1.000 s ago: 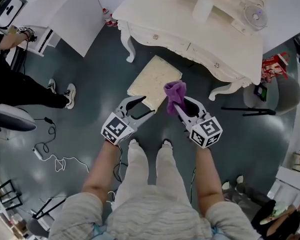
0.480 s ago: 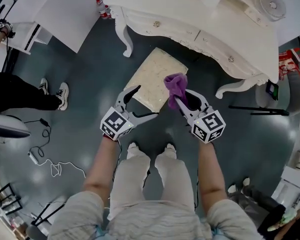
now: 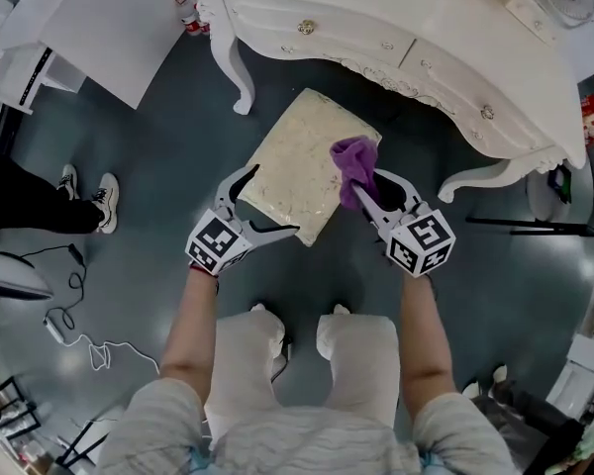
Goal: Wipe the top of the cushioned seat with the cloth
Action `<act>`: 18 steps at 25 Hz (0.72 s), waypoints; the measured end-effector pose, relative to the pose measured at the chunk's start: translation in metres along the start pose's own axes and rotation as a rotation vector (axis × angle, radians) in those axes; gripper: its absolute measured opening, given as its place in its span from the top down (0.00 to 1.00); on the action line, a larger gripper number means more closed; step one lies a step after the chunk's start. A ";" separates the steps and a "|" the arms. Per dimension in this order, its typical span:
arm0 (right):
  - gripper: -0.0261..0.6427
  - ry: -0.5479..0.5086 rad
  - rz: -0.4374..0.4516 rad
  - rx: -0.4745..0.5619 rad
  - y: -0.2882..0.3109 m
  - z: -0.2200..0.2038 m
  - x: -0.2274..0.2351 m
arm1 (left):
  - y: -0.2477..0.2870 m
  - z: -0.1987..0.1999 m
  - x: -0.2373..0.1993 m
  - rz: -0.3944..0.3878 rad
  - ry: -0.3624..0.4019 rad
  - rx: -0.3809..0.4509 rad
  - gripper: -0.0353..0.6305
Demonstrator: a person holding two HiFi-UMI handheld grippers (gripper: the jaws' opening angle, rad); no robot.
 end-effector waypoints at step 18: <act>0.78 -0.134 -0.018 -0.029 0.047 -0.064 0.045 | 0.058 -0.079 -0.027 -0.020 0.085 0.041 0.06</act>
Point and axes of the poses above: the fingertips, and each gripper's own axes: y forward along the fingers, x to its right, z out of its top, the point moved 6 cm from there along -y, backward along the fingers, and after that the axes turned 10 degrees about z, right-handed, at the moved point
